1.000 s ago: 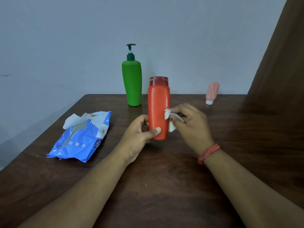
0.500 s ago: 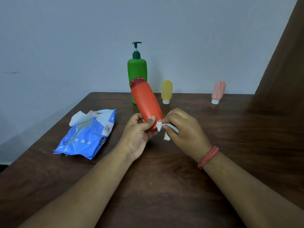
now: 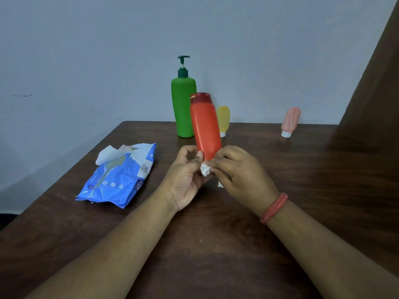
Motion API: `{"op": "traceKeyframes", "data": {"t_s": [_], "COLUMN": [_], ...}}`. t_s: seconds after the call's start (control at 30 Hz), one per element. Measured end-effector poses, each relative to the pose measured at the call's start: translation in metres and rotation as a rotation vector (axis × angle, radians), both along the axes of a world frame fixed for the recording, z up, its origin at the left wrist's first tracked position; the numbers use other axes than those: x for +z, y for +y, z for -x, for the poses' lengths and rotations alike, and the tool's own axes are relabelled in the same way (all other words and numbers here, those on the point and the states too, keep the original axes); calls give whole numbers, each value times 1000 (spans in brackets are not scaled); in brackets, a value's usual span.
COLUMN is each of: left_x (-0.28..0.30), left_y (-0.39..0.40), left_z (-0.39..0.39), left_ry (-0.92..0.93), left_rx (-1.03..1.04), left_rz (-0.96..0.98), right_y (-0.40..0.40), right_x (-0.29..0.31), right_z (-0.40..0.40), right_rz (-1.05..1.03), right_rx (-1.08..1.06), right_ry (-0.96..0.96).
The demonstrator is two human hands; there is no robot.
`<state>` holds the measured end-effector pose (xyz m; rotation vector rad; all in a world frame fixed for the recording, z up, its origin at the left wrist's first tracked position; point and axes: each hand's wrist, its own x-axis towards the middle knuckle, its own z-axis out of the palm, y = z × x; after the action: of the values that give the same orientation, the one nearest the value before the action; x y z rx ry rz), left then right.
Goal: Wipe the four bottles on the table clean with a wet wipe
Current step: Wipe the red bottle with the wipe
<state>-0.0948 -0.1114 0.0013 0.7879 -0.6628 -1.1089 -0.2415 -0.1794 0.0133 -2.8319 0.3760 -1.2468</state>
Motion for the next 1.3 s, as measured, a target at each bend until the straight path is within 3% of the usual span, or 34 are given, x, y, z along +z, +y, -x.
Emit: {"op": "traceKeyframes", "data": {"t_s": [0.3, 0.4, 0.57, 0.7, 0.9, 1.07, 1.2, 1.3], "left_x": [2, 2, 0, -1, -1, 1, 5, 3], "left_y": [3, 3, 4, 6, 4, 5, 5, 4], "left_z": [2, 3, 7, 6, 8, 3, 3, 1], "left_ry": [17, -25, -56, -166, -278, -204, -125, -106], "left_rx": [-9, -4, -61, -42, 4, 81, 79, 108], "left_rz": [64, 53, 34, 32, 25, 41, 38, 21], "right_y": [-1, 0, -7, -3, -7, -9, -10, -9], "right_x": [4, 3, 5, 1, 4, 0, 1, 1], "right_z": [6, 6, 8, 7, 8, 9, 8, 10], "right_rz": [-60, 11, -30, 1, -114, -147, -259, -268], "right_rx": [-89, -74, -140, -77, -127, -45, -67, -34], "right_ry": [-148, -70, -168, -103, -295, -164, -261, -173]}}
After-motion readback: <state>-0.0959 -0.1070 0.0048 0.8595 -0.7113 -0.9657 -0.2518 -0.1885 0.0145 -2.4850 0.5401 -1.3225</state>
